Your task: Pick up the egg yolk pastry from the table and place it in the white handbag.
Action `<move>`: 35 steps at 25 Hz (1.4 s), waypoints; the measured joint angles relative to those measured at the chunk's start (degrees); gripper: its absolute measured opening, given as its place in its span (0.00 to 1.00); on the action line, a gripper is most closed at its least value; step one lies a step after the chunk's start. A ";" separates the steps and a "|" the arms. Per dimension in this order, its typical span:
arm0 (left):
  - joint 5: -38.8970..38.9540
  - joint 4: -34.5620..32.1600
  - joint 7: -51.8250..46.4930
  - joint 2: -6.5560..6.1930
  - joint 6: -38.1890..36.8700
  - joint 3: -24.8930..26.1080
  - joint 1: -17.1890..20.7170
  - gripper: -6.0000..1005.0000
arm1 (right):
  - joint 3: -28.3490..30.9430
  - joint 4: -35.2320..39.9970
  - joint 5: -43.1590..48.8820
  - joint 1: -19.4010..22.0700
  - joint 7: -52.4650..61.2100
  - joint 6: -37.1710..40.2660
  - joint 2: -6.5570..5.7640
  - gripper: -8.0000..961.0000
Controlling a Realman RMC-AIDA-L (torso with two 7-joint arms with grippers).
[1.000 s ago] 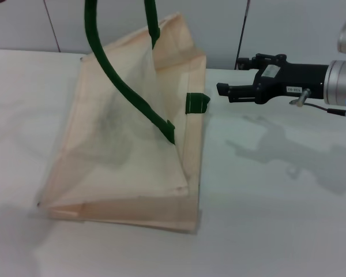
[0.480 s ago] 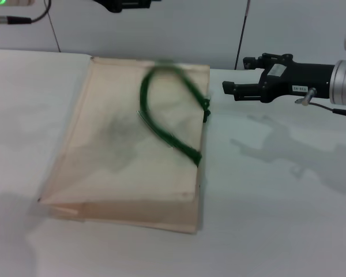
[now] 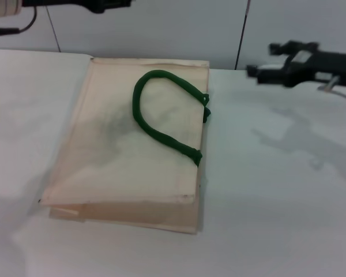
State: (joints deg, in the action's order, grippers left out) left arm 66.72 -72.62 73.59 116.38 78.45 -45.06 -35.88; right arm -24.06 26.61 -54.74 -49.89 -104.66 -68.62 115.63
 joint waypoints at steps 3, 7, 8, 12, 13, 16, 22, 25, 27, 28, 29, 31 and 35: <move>0.16 4.22 2.77 0.04 -2.16 1.40 0.11 0.56 | 1.62 2.91 -3.26 2.31 -0.18 1.81 -0.02 0.92; 3.42 9.69 9.17 0.36 -7.47 1.90 1.21 0.56 | 3.80 4.29 -9.89 5.40 -3.71 5.34 0.20 0.92; 4.71 10.45 10.56 0.43 -8.69 1.91 1.57 0.56 | 4.36 4.10 -12.80 6.23 -6.35 5.68 0.27 0.92; 14.12 14.27 17.73 0.57 -13.90 1.87 3.81 0.56 | 5.54 1.18 -23.78 8.87 -17.52 6.03 0.65 0.92; 16.80 15.37 19.56 0.59 -15.18 1.85 4.37 0.56 | 5.60 -0.13 -26.45 9.19 -20.42 6.40 0.68 0.92; 24.10 19.11 25.17 0.67 -18.01 1.66 5.60 0.55 | 5.63 -4.87 -34.08 9.79 -31.24 8.00 0.71 0.92; 33.94 26.39 39.18 0.77 -19.46 1.06 6.17 0.55 | 5.66 -13.66 -46.84 10.14 -50.92 8.53 0.77 0.92; 38.43 30.16 47.28 0.85 -19.51 1.03 6.16 0.55 | 5.68 -16.11 -50.91 10.15 -54.95 8.41 0.76 0.92; 41.67 32.53 52.50 0.99 -19.13 1.01 6.16 0.55 | 5.70 -16.93 -52.45 10.20 -56.21 8.53 0.75 0.92; 42.74 33.39 54.17 1.03 -18.83 0.99 6.14 0.55 | 5.69 -17.13 -52.83 10.26 -56.60 8.57 0.74 0.92; 43.69 34.13 55.63 1.05 -18.42 0.97 6.14 0.55 | 5.69 -17.16 -52.84 10.32 -56.79 8.57 0.74 0.92; 44.58 34.72 56.31 1.04 -17.36 0.93 6.31 0.55 | 5.68 -17.23 -52.82 10.41 -56.89 8.46 0.73 0.92; 45.30 35.19 56.48 0.86 -16.09 0.94 6.71 0.54 | 5.43 -17.33 -52.69 10.66 -56.71 8.30 0.72 0.92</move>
State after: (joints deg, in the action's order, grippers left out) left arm 112.02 -37.42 130.07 117.25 62.36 -44.12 -29.17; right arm -18.63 9.28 -107.43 -39.23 -161.37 -60.32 116.35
